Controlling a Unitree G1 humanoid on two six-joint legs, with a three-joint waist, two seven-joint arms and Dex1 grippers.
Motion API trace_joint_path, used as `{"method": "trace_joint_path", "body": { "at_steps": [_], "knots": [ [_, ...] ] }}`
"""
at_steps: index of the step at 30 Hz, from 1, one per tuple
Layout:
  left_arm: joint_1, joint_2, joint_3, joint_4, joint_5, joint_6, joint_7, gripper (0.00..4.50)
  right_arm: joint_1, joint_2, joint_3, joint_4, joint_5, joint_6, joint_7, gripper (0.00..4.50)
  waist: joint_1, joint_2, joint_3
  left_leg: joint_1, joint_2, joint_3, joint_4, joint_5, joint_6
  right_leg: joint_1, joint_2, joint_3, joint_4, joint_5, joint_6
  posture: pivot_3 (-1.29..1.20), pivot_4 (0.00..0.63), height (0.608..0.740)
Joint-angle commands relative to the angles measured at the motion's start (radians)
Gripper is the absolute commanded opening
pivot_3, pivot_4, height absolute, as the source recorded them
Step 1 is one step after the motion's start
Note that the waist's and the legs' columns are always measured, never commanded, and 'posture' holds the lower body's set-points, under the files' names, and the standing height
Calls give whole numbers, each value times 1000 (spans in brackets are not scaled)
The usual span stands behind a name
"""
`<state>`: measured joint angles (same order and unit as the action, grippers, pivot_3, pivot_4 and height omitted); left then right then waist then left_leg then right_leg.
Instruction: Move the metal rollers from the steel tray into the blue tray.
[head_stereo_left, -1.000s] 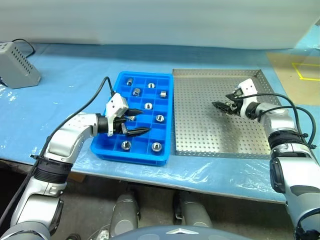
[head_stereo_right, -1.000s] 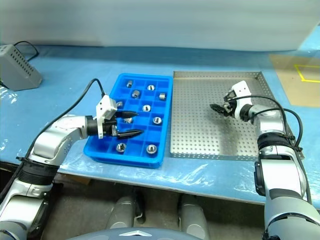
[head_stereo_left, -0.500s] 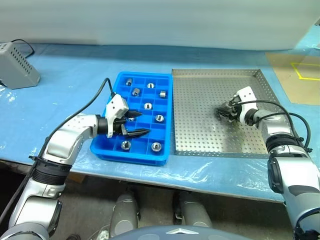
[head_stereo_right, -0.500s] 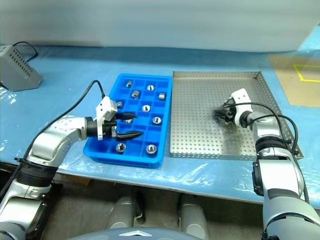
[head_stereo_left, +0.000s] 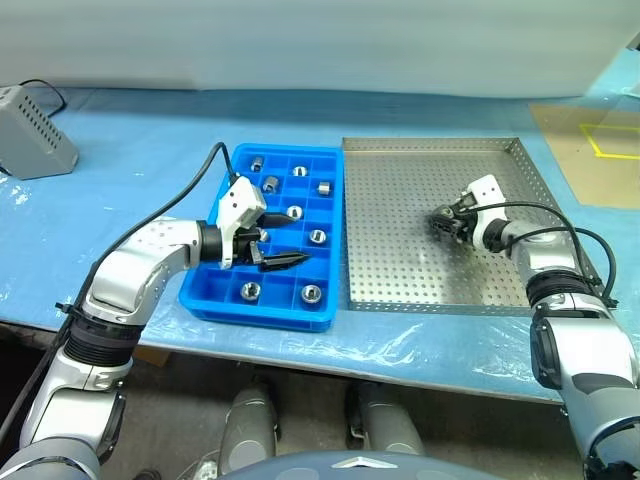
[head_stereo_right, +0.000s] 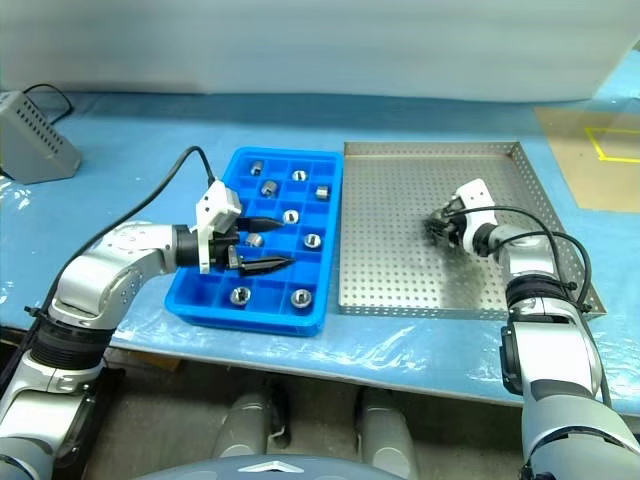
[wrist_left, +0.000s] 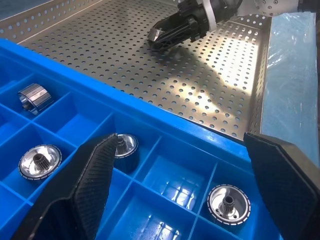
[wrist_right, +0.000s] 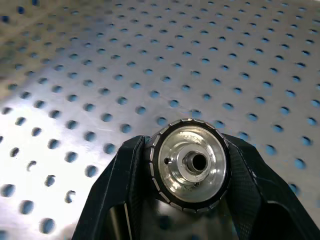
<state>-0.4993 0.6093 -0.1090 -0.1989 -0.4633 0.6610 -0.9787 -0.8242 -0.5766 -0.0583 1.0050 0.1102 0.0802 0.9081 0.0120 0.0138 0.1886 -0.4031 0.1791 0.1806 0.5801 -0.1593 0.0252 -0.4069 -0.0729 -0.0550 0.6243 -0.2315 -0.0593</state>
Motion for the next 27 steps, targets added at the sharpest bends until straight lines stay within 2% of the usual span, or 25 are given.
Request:
{"method": "trace_joint_path", "body": {
  "at_steps": [1,6,10,16,22,27],
  "knots": [
    [-11,30,48,-14,-7,-26,-8,4278,39,33,11,-331,123,145,162,1792,0,0,0,0,0,0,0,0,0,0,0,0,0,0,0,-192,150,740],
    [35,89,100,39,15,-92,-30,4278,179,40,125,-782,234,405,297,1792,6,0,0,0,1,0,-2,0,0,1,0,-1,-2,0,0,-170,150,740],
    [74,131,150,72,10,-135,-47,4278,191,80,182,-927,283,502,300,1792,10,0,0,0,1,0,-3,-1,-1,0,0,-1,-3,0,0,-136,150,740],
    [155,167,198,54,5,-165,-61,4278,135,169,263,-924,276,503,304,1792,15,0,0,1,1,-1,-4,-1,-6,1,0,-1,-2,0,0,-66,150,740],
    [210,163,225,6,-2,-160,-30,4278,54,280,317,-769,219,405,288,1792,32,-1,0,1,1,-1,-7,0,-7,0,0,-1,-2,0,0,-2,150,740],
    [266,162,252,-46,-19,-151,-7,4278,58,351,351,-686,189,356,294,1792,39,-1,0,1,0,-1,-8,0,-7,0,0,-1,-4,0,0,23,150,740]
  ]
}}
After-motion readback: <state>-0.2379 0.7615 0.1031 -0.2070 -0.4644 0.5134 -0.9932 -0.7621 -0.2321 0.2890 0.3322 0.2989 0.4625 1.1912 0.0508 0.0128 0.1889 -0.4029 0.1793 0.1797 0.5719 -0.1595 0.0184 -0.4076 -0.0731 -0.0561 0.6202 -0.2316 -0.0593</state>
